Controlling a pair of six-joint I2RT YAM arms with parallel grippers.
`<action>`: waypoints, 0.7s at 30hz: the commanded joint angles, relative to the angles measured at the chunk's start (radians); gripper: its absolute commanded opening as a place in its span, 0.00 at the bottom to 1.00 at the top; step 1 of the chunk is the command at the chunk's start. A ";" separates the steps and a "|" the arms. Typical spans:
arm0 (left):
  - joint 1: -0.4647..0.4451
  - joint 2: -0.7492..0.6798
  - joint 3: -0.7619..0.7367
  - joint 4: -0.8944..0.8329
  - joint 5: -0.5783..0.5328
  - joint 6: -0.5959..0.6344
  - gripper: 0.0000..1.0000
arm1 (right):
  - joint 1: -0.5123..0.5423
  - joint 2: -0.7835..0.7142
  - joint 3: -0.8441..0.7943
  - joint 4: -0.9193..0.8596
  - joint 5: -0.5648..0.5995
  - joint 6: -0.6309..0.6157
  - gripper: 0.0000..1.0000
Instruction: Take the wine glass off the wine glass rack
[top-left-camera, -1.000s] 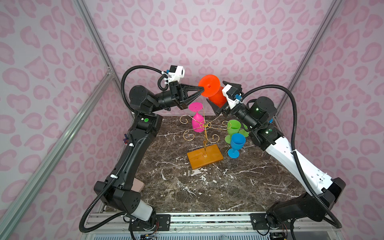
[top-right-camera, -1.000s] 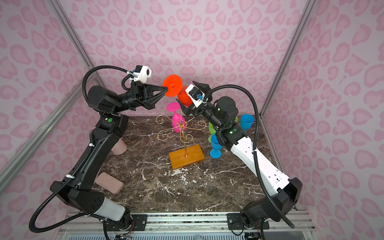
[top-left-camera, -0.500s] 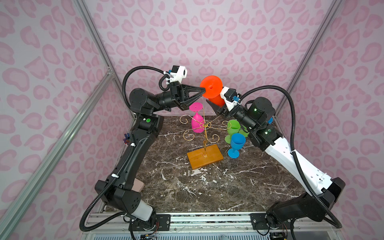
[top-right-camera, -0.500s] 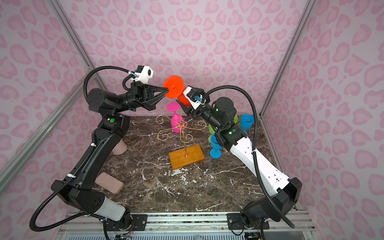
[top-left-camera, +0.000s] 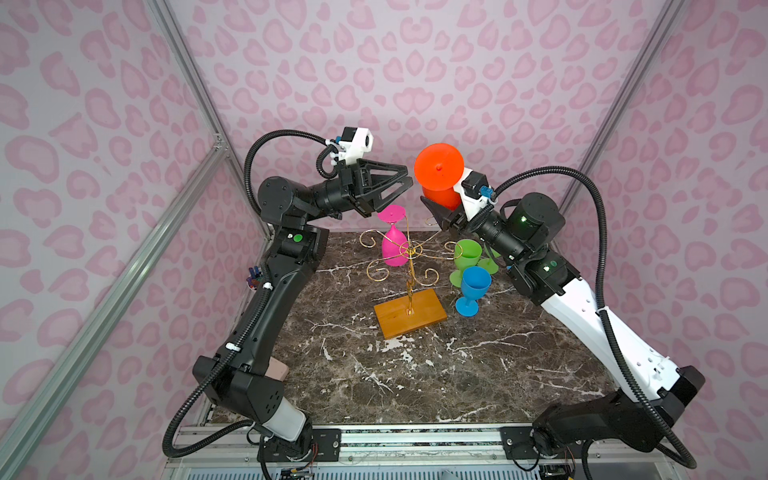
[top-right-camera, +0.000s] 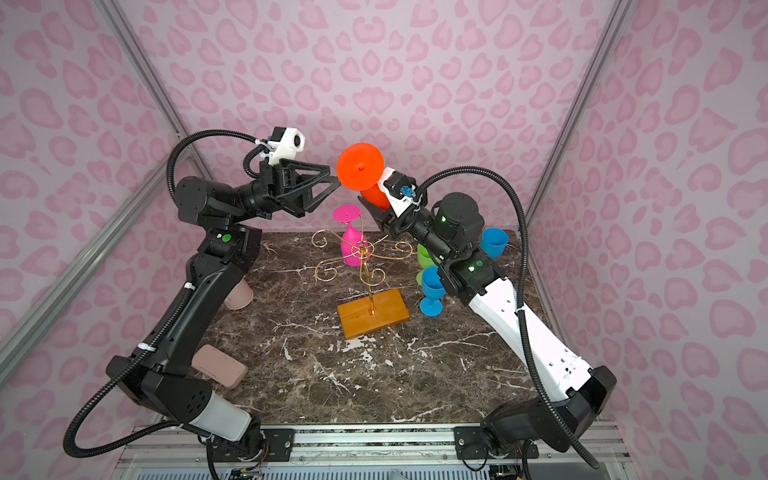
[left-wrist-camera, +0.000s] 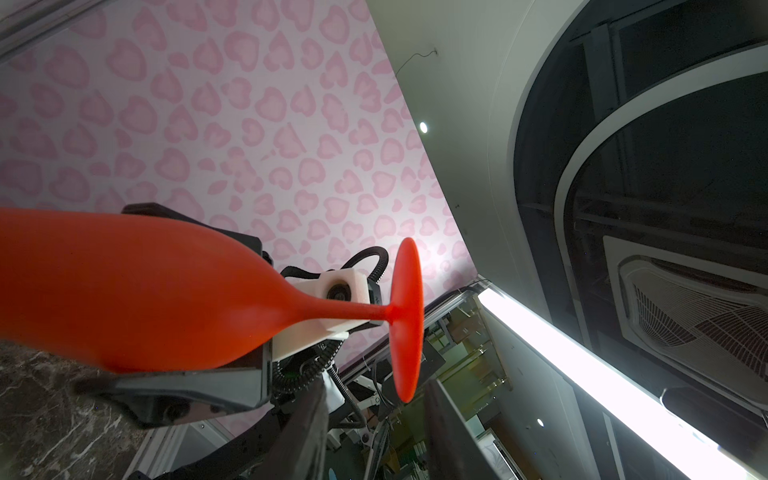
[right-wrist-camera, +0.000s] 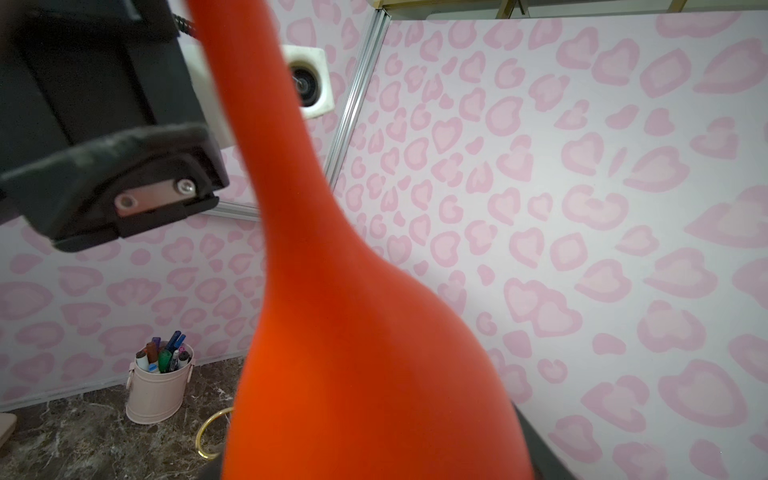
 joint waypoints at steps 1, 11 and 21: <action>0.005 0.000 0.030 0.021 -0.008 0.062 0.47 | -0.002 -0.002 0.044 -0.073 0.045 0.051 0.47; 0.036 -0.042 0.036 -0.284 -0.109 0.728 0.48 | -0.009 -0.014 0.203 -0.489 0.116 0.164 0.48; 0.004 -0.246 -0.289 -0.240 -0.530 1.621 0.51 | -0.009 -0.037 0.225 -0.711 0.158 0.220 0.48</action>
